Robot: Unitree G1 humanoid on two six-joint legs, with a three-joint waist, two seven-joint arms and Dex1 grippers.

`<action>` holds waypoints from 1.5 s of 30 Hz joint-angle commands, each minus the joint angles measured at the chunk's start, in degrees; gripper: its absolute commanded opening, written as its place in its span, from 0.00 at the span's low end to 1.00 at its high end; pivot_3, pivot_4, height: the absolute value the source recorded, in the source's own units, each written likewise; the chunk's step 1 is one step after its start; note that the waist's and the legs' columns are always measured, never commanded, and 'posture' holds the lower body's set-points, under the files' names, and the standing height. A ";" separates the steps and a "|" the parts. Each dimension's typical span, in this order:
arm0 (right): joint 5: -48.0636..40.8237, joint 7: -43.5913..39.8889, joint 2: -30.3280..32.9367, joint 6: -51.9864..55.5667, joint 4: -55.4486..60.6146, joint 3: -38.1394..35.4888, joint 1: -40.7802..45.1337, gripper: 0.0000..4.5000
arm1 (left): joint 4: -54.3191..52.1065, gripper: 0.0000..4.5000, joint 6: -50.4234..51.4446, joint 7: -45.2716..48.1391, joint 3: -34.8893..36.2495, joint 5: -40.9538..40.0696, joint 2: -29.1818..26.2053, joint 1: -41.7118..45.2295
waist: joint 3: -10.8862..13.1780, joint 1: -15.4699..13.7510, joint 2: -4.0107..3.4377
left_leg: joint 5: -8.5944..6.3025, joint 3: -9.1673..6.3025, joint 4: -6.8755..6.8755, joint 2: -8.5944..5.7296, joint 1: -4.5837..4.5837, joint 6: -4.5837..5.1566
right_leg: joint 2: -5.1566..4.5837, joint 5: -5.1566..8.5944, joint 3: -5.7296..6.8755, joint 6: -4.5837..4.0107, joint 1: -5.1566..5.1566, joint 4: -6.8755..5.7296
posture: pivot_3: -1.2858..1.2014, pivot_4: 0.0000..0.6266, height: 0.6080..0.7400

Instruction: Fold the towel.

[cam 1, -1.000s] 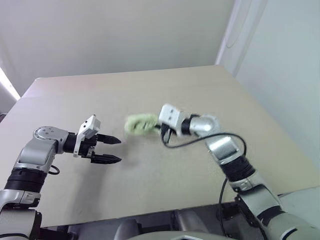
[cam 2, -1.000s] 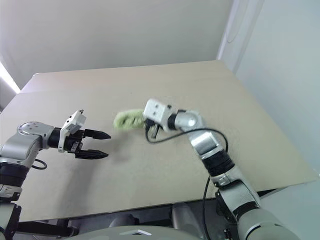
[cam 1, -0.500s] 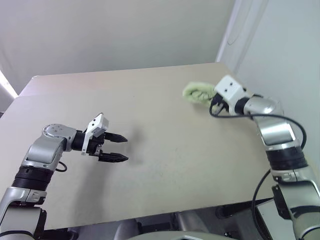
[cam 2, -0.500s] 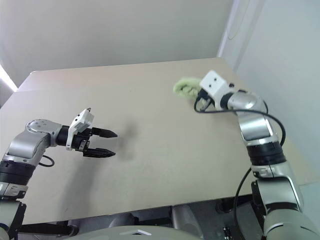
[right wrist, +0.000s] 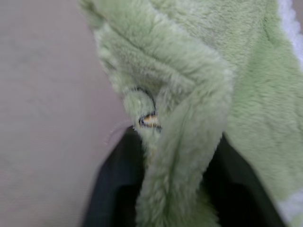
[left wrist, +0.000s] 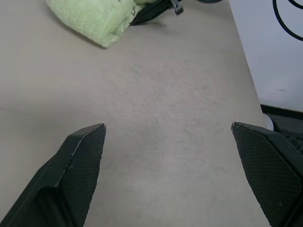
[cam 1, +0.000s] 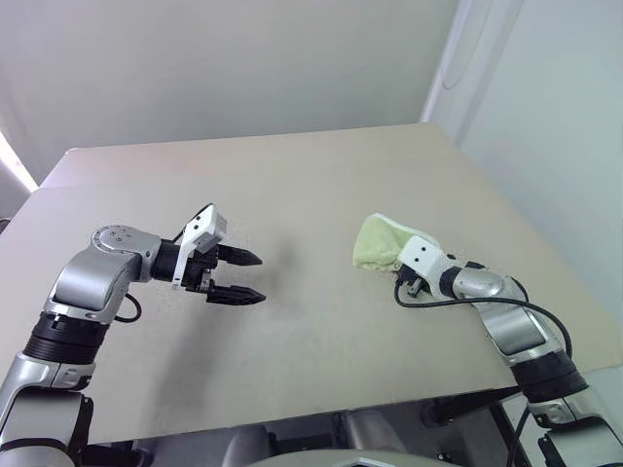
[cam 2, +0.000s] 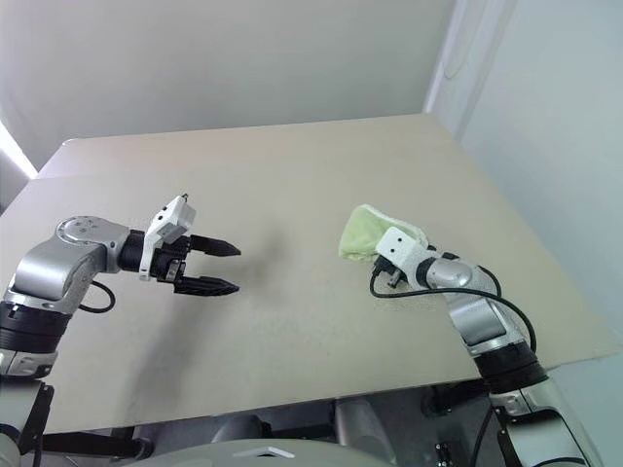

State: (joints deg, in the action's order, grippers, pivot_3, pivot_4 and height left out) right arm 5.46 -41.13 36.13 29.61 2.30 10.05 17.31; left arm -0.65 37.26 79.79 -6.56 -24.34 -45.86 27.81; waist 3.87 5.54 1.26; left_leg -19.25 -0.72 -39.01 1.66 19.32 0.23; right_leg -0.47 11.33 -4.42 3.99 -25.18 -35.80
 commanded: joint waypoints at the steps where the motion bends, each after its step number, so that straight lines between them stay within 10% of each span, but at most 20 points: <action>1: -5.30 -3.56 1.42 2.59 5.23 -4.56 0.18 0.68 | -2.27 1.00 0.42 -0.46 0.31 -0.86 -0.42 1.24 | 0.01 -0.05 -0.01 | 0.00 0.00 0.00 0.00 0.00 0.00 | 0.00 0.00 0.00 0.00 0.00 0.00 | 0.52 0.00 0.79; 5: -16.14 -4.06 -0.67 10.74 7.97 -14.54 4.17 0.99 | -1.55 1.00 0.16 -0.72 0.40 -0.81 -0.25 1.45 | 0.02 0.04 -0.01 | 0.00 0.00 -0.02 -0.01 0.01 0.00 | -0.01 0.00 0.00 0.00 -0.01 0.00 | 0.52 0.00 0.79; 11: -32.91 2.44 -9.64 25.61 7.34 -28.46 13.71 0.99 | 0.19 1.00 -1.51 -0.26 0.00 -0.23 -0.14 1.10 | 0.03 0.04 -0.02 | 0.00 -0.06 -0.03 0.01 0.00 0.00 | 0.07 0.00 -0.01 -0.03 0.02 -0.25 | 0.52 0.00 0.79; 31: -7.45 15.49 -18.82 -11.90 -26.31 -5.79 7.43 0.99 | 4.46 1.00 -6.28 0.03 2.62 -2.53 1.95 0.10 | 0.01 0.55 -0.01 | 0.00 -0.10 -0.02 0.07 0.03 0.00 | 0.23 -0.02 -0.13 -0.06 0.01 -0.19 | 0.52 0.00 0.79; 45: -8.00 17.57 -18.56 -14.36 -32.78 -8.61 10.70 0.99 | 9.11 1.00 -5.79 -6.00 7.51 -4.61 6.07 4.45 | -0.09 0.59 0.05 | 0.02 -0.96 -0.11 0.05 -1.05 -0.03 | 0.78 0.01 -0.27 -0.04 1.54 0.42 | 0.52 0.00 0.79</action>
State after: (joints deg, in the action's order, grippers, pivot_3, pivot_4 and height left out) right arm -0.76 -23.63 17.77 11.71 -29.27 3.76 27.98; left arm 7.93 32.19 73.95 -0.67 -28.58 -39.80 30.53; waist 3.78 6.12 1.32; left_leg -19.23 -1.69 -39.12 1.71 18.27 0.20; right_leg 0.31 11.34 -4.70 3.94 -23.61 -35.38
